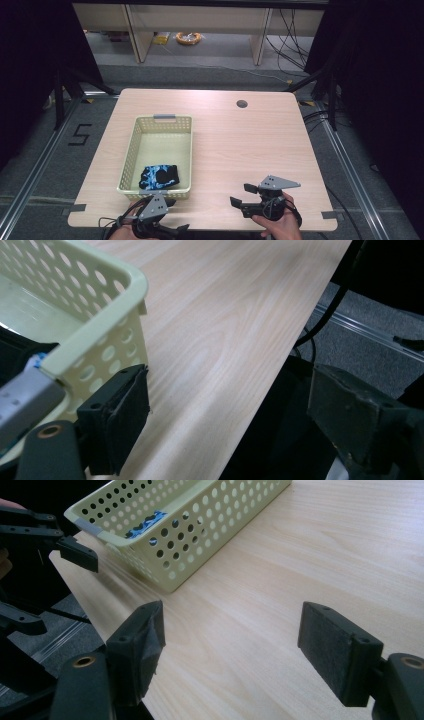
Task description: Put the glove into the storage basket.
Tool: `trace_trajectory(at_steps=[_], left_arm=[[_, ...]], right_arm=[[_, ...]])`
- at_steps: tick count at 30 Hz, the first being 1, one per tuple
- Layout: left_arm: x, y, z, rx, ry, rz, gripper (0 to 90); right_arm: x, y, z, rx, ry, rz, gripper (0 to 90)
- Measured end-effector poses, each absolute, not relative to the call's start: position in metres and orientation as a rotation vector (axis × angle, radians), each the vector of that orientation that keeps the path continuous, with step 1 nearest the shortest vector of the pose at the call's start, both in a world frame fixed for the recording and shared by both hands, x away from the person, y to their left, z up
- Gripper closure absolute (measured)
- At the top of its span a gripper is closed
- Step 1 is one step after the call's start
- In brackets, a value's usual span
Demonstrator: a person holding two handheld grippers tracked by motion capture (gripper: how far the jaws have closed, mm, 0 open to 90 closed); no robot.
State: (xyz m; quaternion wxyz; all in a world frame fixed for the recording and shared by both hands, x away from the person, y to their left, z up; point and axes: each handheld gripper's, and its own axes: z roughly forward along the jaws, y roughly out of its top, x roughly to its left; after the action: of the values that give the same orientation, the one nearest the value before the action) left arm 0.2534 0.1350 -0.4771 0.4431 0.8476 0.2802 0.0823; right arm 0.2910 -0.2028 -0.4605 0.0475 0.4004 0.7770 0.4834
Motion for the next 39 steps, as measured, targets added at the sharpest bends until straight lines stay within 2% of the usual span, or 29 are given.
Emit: trace_trajectory(at_steps=[5, 7, 8, 18, 22, 26, 28, 31, 39], left_arm=[[0.251, 0.135, -0.484, 2.115, 0.688, 0.176, 16.1], [0.253, 0.138, -0.485, 2.156, 0.631, 0.21, 16.1], [0.251, 0.136, -0.487, 2.124, 0.652, 0.198, 16.1], [0.25, 0.143, -0.498, 2.147, 0.701, 0.18, 16.1], [0.251, 0.147, -0.499, 2.185, 0.654, 0.214, 16.1], [0.248, 0.147, -0.502, 2.145, 0.675, 0.205, 16.1], [0.249, 0.15, -0.502, 2.194, 0.65, 0.227, 16.0], [0.246, 0.147, -0.505, 2.169, 0.699, 0.204, 16.0], [0.243, 0.147, -0.506, 2.199, 0.656, 0.215, 15.6]], right_arm=[[0.287, -0.203, -0.465, 1.203, 2.379, 1.48, 24.5], [0.285, -0.202, -0.467, 1.209, 2.383, 1.476, 23.1], [0.286, -0.203, -0.467, 1.171, 2.39, 1.464, 22.9], [0.279, -0.204, -0.474, 1.135, 2.422, 1.421, 21.5], [0.275, -0.203, -0.475, 1.155, 2.434, 1.405, 21.1], [0.272, -0.205, -0.478, 1.131, 2.439, 1.383, 20.8], [0.268, -0.205, -0.479, 1.145, 2.451, 1.364, 20.8], [0.264, -0.204, -0.483, 1.101, 2.477, 1.314, 20.8], [0.255, -0.202, -0.49, 1.044, 2.523, 1.237, 19.5]])
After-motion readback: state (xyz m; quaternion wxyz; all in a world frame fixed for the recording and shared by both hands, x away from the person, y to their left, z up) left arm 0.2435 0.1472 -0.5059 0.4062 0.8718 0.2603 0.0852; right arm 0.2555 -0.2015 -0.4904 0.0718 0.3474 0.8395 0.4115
